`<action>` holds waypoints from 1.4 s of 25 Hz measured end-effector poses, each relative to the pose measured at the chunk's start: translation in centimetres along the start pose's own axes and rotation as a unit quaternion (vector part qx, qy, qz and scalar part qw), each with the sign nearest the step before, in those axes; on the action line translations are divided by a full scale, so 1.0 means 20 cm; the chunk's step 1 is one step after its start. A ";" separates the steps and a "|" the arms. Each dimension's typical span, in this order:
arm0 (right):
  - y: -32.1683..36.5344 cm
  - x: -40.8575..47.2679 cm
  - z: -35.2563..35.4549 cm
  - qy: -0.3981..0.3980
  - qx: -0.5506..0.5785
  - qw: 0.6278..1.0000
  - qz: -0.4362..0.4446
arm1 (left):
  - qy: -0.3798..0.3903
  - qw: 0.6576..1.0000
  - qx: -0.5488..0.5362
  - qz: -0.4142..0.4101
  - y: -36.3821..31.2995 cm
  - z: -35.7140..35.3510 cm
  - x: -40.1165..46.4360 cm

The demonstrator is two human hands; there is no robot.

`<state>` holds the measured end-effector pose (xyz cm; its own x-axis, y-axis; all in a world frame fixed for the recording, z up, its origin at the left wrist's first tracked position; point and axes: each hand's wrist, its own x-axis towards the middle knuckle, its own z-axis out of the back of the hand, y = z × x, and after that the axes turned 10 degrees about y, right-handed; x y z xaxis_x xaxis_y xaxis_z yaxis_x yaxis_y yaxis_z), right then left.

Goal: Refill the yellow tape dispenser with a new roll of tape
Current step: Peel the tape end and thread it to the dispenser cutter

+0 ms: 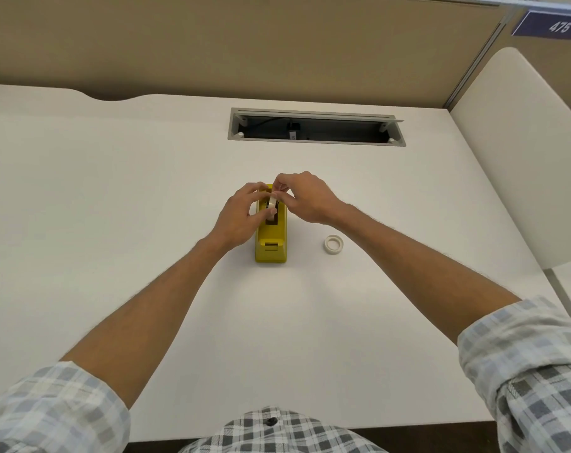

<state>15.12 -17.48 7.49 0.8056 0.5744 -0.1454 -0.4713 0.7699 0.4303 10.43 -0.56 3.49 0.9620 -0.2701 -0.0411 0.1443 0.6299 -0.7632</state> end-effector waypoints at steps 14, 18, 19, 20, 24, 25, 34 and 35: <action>0.03 -0.03 0.02 -0.017 -0.019 1.000 0.013 | 0.002 1.000 0.002 0.013 0.05 -0.03 0.02; 0.03 -0.04 0.02 -0.017 -0.027 0.999 0.010 | 0.007 1.000 0.013 0.010 0.03 -0.01 0.02; 0.03 -0.04 0.02 -0.019 -0.027 0.999 0.007 | 0.006 1.000 0.015 0.005 0.02 0.00 0.01; 0.03 -0.03 0.02 -0.021 -0.026 0.999 0.002 | 0.006 1.000 0.015 0.001 0.02 0.00 0.01; 0.03 -0.03 0.02 -0.019 -0.018 1.000 -0.005 | -0.005 1.000 0.007 -0.004 0.00 0.02 -0.01; 0.03 -0.03 0.02 -0.017 -0.012 1.000 -0.005 | -0.010 1.000 0.005 0.000 0.00 0.02 -0.01; 0.00 -0.04 0.02 -0.011 0.164 0.986 -0.022 | -0.032 0.999 -0.008 0.010 -0.02 0.01 -0.04; 0.00 -0.04 0.02 -0.010 0.170 0.985 -0.024 | -0.034 0.999 -0.008 0.006 -0.02 0.01 -0.04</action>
<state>14.64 -18.01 7.90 0.8324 0.5315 -0.1568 -0.2877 0.6564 0.6974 9.74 -0.46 4.00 0.9773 -0.2118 -0.0067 0.1293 0.6213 -0.7728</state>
